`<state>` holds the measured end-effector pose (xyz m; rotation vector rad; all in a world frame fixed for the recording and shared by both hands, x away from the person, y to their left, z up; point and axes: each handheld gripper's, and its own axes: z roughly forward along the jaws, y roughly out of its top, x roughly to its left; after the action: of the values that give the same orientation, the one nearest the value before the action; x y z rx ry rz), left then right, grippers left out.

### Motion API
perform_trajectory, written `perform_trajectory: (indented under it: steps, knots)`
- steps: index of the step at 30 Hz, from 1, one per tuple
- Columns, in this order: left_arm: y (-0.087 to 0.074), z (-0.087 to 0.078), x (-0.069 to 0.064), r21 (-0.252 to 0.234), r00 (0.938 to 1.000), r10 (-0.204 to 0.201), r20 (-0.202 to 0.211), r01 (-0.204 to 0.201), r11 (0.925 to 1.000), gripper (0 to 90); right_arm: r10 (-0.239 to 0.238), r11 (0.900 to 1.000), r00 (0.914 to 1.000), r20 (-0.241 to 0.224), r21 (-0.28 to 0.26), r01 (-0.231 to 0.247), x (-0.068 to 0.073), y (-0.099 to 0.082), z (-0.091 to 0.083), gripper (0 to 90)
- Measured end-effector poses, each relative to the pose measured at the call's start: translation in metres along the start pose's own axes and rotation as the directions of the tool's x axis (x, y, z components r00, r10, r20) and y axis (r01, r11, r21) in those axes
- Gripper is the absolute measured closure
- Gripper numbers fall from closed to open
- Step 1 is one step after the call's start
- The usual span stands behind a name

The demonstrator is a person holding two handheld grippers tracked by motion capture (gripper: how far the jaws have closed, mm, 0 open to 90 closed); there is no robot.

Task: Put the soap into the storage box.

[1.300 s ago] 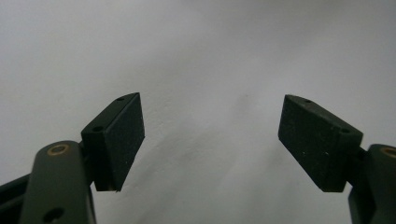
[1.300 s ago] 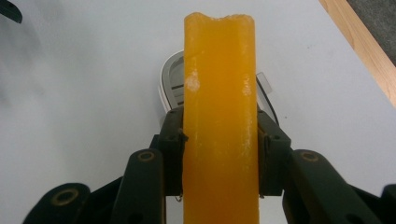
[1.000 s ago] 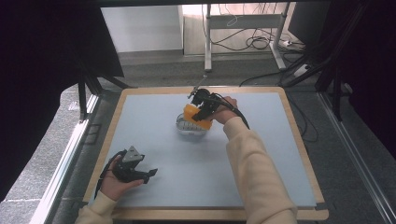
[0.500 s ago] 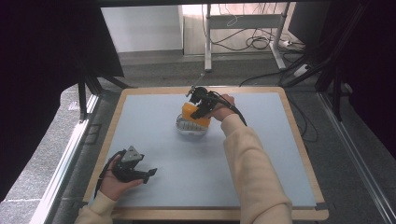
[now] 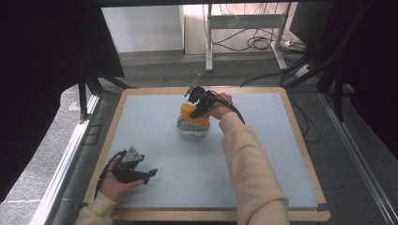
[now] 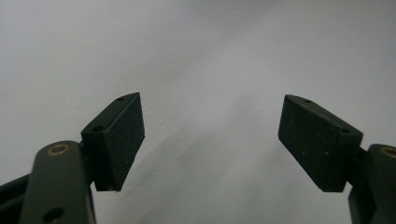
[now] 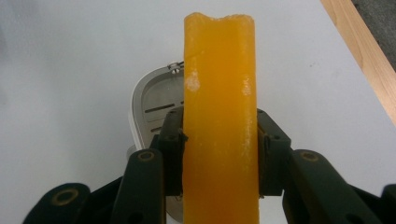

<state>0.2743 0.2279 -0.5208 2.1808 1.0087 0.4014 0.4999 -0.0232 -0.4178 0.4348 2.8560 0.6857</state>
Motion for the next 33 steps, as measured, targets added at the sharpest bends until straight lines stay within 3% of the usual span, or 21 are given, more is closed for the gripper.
perform_trajectory:
  steps: [15, 27, 29, 33]
  knots:
    - [0.0, 0.0, 0.0, -0.001, 1.0, -0.003, -0.001, 0.003, 1.0, 22.5, -0.053, 0.9979, 0.998, -0.035, 0.034, 0.054, 0.001, 0.001, 0.016, 61.6]
    - [0.0, 0.0, 0.001, 0.005, 1.0, 0.001, 0.0, -0.001, 1.0, 22.5, -0.056, 0.9961, 0.9966, -0.06, 0.064, 0.06, 0.0, -0.002, 0.028, 61.2]
    - [0.0, 0.001, 0.001, 0.008, 1.0, 0.0, 0.002, 0.0, 1.0, 22.4, -0.047, 0.9975, 0.9965, -0.068, 0.05, 0.051, 0.0, -0.002, 0.028, 59.8]
    - [0.0, 0.001, 0.0, 0.01, 1.0, 0.004, 0.002, -0.004, 0.9999, 22.3, -0.024, 0.9997, 0.999, -0.037, -0.01, 0.024, 0.0, 0.0, 0.02, 50.5]
